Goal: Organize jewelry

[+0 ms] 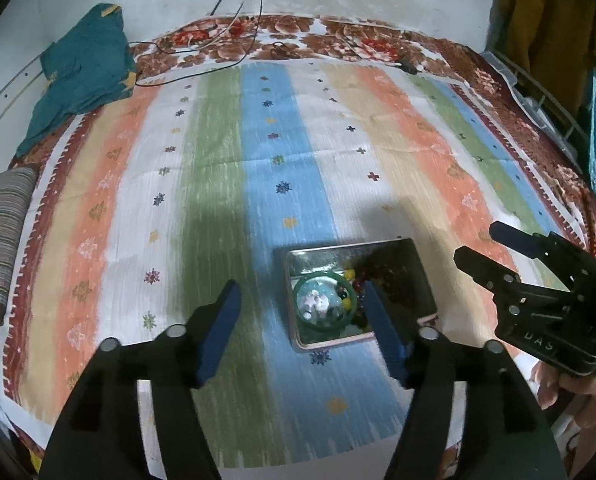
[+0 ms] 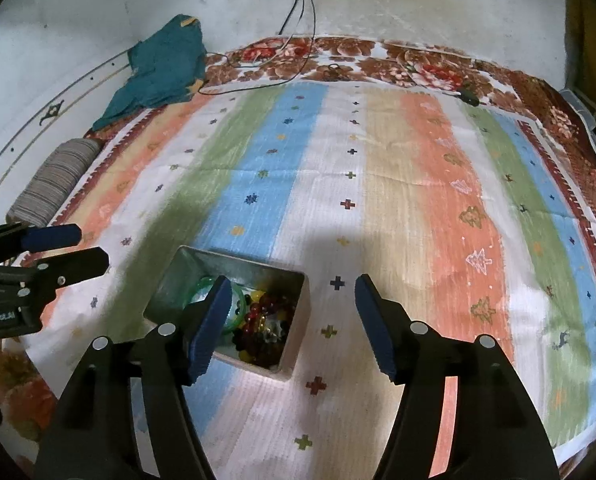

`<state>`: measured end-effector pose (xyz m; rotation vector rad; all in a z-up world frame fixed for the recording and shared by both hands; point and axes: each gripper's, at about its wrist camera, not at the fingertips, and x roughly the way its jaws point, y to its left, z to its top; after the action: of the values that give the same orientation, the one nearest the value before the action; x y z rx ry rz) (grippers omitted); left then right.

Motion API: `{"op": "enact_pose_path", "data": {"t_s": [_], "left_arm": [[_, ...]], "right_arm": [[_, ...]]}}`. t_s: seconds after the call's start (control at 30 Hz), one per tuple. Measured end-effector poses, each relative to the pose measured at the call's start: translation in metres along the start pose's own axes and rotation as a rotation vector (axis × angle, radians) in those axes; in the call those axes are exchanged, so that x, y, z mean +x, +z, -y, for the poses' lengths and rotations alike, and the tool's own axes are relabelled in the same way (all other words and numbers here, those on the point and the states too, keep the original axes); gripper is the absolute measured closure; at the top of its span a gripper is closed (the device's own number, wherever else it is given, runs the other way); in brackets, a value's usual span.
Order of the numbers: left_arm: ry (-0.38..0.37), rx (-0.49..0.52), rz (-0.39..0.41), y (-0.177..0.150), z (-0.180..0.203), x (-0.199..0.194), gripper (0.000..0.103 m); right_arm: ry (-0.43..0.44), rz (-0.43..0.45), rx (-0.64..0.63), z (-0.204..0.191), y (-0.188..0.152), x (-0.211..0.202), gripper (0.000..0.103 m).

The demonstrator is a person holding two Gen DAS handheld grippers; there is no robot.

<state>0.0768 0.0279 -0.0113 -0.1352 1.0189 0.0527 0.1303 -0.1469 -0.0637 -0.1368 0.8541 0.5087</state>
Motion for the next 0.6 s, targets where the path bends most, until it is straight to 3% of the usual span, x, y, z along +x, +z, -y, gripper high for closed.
{"op": "enact_pose_path", "data": {"t_s": [0.1, 0.33, 0.6], "left_arm": [[-0.036, -0.012, -0.007, -0.006, 0.001, -0.003, 0.026], [-0.015, 0.005, 0.034, -0.017, 0.005, -0.012, 0.008], [0.003, 0.024, 0.076, -0.026, 0.011, -0.022, 0.006]], "right_arm": [[0.008, 0.002, 0.010, 0.001, -0.004, -0.006, 0.037], [0.023, 0.022, 0.023, 0.002, -0.013, -0.019, 0.028], [0.010, 0.041, -0.005, -0.003, -0.026, -0.032, 0.012]]}}
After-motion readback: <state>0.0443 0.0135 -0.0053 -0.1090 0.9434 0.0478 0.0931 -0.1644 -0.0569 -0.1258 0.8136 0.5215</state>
